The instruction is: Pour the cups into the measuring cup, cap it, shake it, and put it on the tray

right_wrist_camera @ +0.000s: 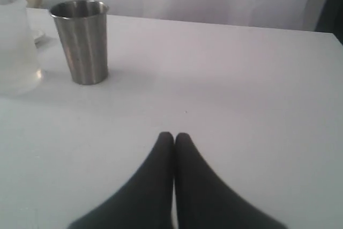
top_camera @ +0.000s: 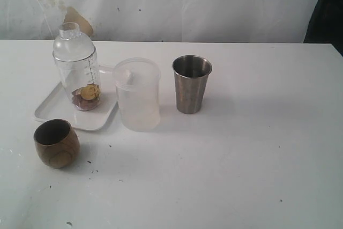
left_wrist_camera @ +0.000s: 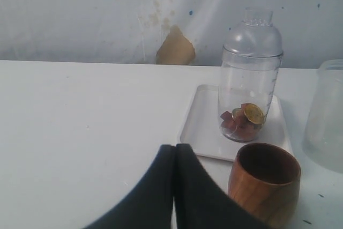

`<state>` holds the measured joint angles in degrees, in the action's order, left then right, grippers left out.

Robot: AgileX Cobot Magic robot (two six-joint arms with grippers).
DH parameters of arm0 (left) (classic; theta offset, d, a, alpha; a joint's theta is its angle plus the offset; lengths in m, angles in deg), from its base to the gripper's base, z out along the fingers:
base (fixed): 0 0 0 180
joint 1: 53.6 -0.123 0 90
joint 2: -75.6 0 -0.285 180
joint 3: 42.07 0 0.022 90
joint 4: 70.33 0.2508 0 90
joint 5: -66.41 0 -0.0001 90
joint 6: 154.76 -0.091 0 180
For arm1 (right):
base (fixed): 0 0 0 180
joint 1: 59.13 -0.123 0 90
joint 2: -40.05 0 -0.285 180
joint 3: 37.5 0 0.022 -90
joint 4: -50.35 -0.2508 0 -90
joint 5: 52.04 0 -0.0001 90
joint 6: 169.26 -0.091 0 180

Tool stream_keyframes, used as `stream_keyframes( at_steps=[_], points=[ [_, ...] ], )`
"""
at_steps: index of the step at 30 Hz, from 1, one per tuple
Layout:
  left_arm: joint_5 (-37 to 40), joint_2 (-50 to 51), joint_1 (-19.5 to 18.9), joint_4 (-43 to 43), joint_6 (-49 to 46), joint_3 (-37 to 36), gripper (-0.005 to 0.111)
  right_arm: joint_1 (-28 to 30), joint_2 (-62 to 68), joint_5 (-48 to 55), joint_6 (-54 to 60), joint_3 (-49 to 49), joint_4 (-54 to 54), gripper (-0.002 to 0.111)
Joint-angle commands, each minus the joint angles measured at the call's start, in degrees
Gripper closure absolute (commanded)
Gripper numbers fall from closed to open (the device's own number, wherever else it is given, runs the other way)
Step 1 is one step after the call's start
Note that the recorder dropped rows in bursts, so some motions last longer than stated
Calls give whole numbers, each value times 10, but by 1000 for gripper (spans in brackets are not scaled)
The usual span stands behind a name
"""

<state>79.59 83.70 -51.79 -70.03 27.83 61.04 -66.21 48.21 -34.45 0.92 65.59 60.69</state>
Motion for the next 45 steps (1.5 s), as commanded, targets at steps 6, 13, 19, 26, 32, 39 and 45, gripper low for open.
stream_keyframes(
  at_steps=[6,13,19,26,32,39,45],
  points=[
    [2,-3,1,1,0,-3,107,43,-4,19,11,-3,-2,108],
    [2,-3,1,1,0,-3,107,63,-4,21,11,-3,2,108],
    [2,-3,1,1,0,-3,107,63,-4,21,11,-3,2,108],
    [2,-3,1,1,0,-3,107,63,-4,21,11,-3,2,108],
    [2,-3,1,1,0,-3,107,63,-4,21,11,-3,2,108],
    [2,-3,1,1,0,-3,107,63,-4,21,11,-3,2,108],
    [2,-3,1,1,0,-3,107,63,-4,21,11,-3,2,108]
  ],
)
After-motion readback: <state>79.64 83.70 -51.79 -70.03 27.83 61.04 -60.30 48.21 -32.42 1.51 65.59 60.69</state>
